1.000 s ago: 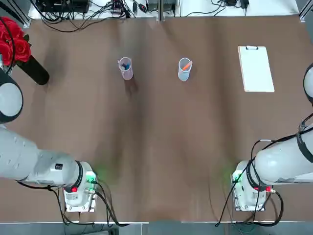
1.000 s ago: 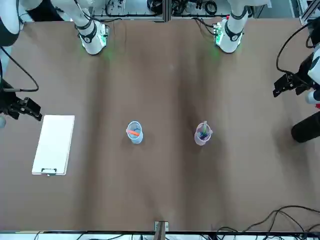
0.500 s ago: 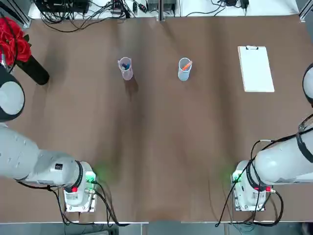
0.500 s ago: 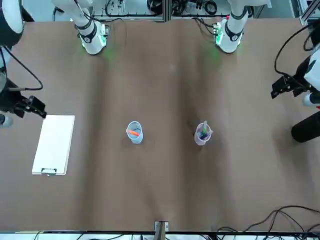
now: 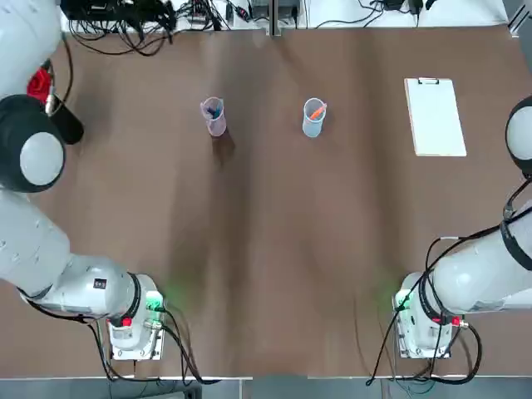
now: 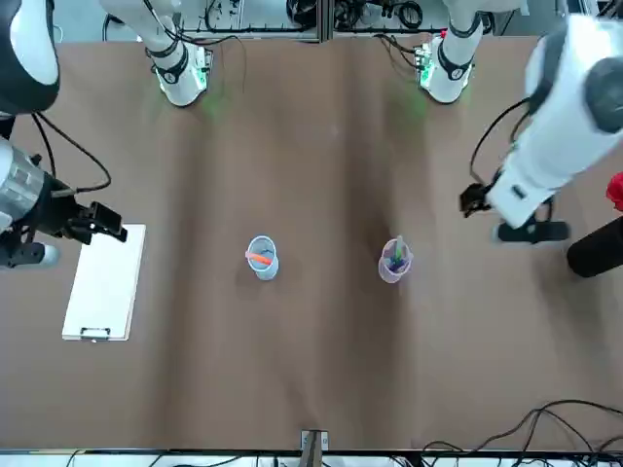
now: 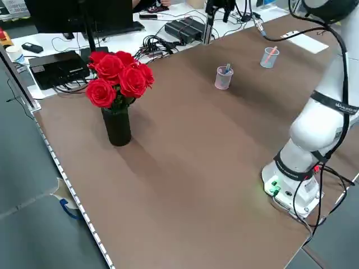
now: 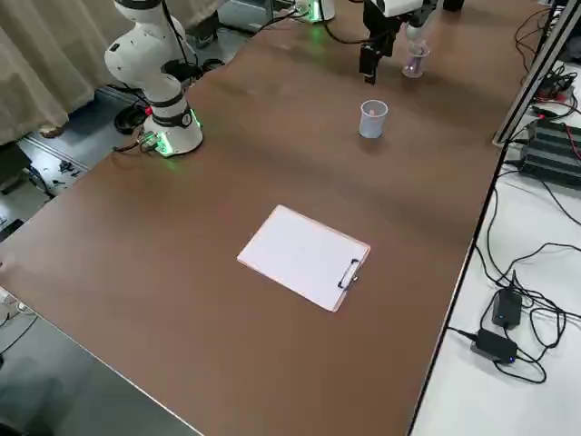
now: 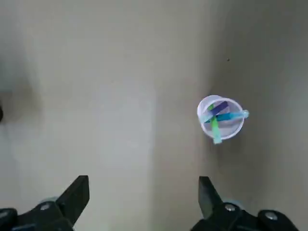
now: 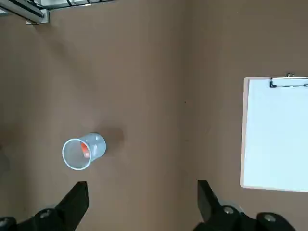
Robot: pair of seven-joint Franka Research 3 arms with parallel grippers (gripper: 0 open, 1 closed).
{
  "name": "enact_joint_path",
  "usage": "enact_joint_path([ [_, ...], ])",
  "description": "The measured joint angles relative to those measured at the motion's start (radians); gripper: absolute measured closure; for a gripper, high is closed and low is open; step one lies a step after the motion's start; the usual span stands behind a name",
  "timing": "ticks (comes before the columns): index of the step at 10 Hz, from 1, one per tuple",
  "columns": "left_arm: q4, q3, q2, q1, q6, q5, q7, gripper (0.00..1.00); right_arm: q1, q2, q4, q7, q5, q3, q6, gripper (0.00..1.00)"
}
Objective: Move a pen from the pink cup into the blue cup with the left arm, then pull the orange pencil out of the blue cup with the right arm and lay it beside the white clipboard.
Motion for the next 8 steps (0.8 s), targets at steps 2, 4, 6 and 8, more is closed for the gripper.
enact_joint_path([
  [2,-0.006,-0.120,0.090,-0.005,0.034,0.108,-0.186,0.00,0.003,0.000,0.001,0.000,-0.031,-0.001,0.003,0.00],
  [4,-0.009,-0.190,0.193,-0.024,0.075,0.180,-0.297,0.00,0.013,0.000,0.002,-0.001,-0.124,0.000,-0.002,0.00],
  [6,-0.021,-0.198,0.271,-0.069,0.127,0.242,-0.407,0.02,0.041,-0.001,0.003,0.000,-0.195,0.000,-0.025,0.00],
  [8,-0.046,-0.202,0.329,-0.111,0.184,0.304,-0.504,0.04,0.046,-0.008,0.005,0.001,-0.204,-0.003,-0.065,0.00],
])
